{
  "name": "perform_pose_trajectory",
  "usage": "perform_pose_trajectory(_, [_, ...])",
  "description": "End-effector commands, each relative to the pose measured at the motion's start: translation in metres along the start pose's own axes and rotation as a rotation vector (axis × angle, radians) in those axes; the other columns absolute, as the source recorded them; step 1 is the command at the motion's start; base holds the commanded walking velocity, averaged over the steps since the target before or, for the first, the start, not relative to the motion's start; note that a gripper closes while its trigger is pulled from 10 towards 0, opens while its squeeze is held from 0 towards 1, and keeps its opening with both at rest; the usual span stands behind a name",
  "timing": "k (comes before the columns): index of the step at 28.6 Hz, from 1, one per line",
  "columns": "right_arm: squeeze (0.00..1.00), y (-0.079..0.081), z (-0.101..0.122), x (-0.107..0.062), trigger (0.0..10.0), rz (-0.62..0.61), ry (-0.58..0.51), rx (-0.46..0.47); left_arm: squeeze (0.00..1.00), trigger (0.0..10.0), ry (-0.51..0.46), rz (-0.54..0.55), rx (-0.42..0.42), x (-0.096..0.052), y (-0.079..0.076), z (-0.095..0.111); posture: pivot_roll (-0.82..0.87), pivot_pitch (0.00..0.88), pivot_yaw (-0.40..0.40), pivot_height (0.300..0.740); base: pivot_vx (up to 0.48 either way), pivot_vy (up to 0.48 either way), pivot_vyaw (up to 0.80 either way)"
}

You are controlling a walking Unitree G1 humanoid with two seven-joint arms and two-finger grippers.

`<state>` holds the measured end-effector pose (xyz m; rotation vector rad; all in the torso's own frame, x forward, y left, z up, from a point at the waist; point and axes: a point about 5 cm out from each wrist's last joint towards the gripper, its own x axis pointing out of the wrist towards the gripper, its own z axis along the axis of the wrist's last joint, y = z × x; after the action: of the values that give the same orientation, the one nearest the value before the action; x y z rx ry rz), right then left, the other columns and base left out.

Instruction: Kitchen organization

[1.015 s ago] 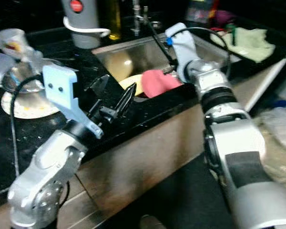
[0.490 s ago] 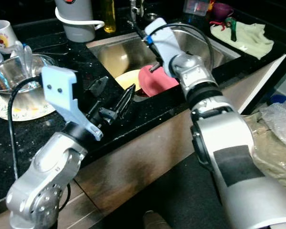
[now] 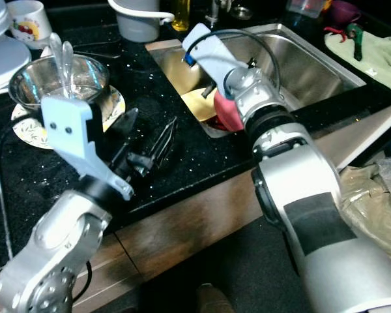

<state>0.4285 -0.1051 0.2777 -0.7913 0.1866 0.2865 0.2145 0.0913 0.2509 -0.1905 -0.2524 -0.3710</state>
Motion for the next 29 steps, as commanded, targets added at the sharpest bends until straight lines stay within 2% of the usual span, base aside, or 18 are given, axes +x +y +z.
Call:
perform_pose_trajectory(1, [0.00, 0.001, -0.012, 0.001, 10.0, -0.014, 0.056, -0.006, 0.00, 10.0, 0.004, -0.014, -0.017, -0.002, -0.005, 0.001, 0.09, 0.186, -0.148, 0.732, 0.000, 0.000, 0.00])
perform_pose_trajectory(7, [0.00, -0.001, -0.041, 0.001, 10.0, -0.045, 0.175, 0.009, 0.00, 10.0, 0.006, -0.007, -0.015, -0.002, -0.005, 0.003, 0.10, 0.179, -0.148, 0.732, 0.000, 0.000, 0.00])
perform_pose_trajectory(15, [0.00, -0.005, -0.060, -0.002, 10.0, -0.042, 0.232, 0.051, 0.00, 10.0, -0.001, -0.010, -0.003, -0.001, -0.003, 0.006, 0.11, 0.161, -0.139, 0.732, 0.000, 0.000, 0.00])
perform_pose_trajectory(16, [0.09, -0.005, -0.061, -0.002, 10.0, -0.038, 0.236, 0.056, 0.00, 10.0, -0.001, -0.010, -0.002, 0.000, -0.003, 0.006, 0.11, 0.159, -0.138, 0.732, 0.000, 0.000, 0.00])
perform_pose_trajectory(17, [0.70, -0.003, -0.062, -0.002, 10.0, -0.021, 0.233, 0.091, 0.00, 10.0, -0.005, -0.017, 0.002, 0.002, -0.003, 0.006, 0.11, 0.142, -0.130, 0.732, 0.000, 0.000, 0.00])
perform_pose_trajectory(18, [1.00, -0.002, -0.061, -0.002, 10.0, -0.015, 0.215, 0.138, 0.00, 10.0, -0.010, -0.024, 0.007, 0.003, -0.003, 0.007, 0.11, 0.136, -0.127, 0.732, 0.000, 0.000, 0.00])
perform_pose_trajectory(19, [1.00, -0.002, -0.061, -0.002, 10.0, -0.015, 0.215, 0.138, 0.00, 10.0, -0.010, -0.024, 0.007, 0.003, -0.003, 0.007, 0.11, 0.136, -0.127, 0.732, 0.000, 0.000, 0.00])
perform_pose_trajectory(22, [1.00, -0.004, -0.052, -0.001, 10.0, -0.018, 0.149, 0.247, 0.00, 10.0, -0.015, -0.030, 0.016, 0.005, -0.002, 0.008, 0.12, 0.127, -0.125, 0.732, 0.000, 0.000, 0.00])
perform_pose_trajectory(23, [0.85, -0.009, -0.040, -0.001, 10.0, -0.013, 0.055, 0.378, 0.00, 10.0, -0.020, -0.028, 0.023, 0.006, 0.000, 0.010, 0.12, 0.118, -0.122, 0.732, 0.000, 0.000, 0.00])
perform_pose_trajectory(24, [0.00, -0.014, -0.032, -0.002, 10.0, -0.003, -0.020, 0.435, 0.00, 10.0, -0.024, -0.026, 0.029, 0.006, 0.001, 0.010, 0.12, 0.110, -0.120, 0.732, 0.000, 0.000, 0.00])
perform_pose_trajectory(27, [0.00, -0.030, -0.012, -0.008, 10.0, 0.007, -0.239, 0.643, 0.00, 10.0, -0.033, -0.023, 0.040, 0.008, 0.003, 0.012, 0.12, 0.094, -0.111, 0.732, 0.000, 0.000, 0.00])
perform_pose_trajectory(29, [0.00, -0.039, -0.005, -0.013, 10.0, 0.023, -0.364, 0.744, 0.00, 10.0, -0.037, -0.022, 0.044, 0.010, 0.005, 0.012, 0.12, 0.086, -0.107, 0.732, 0.000, 0.000, 0.00])
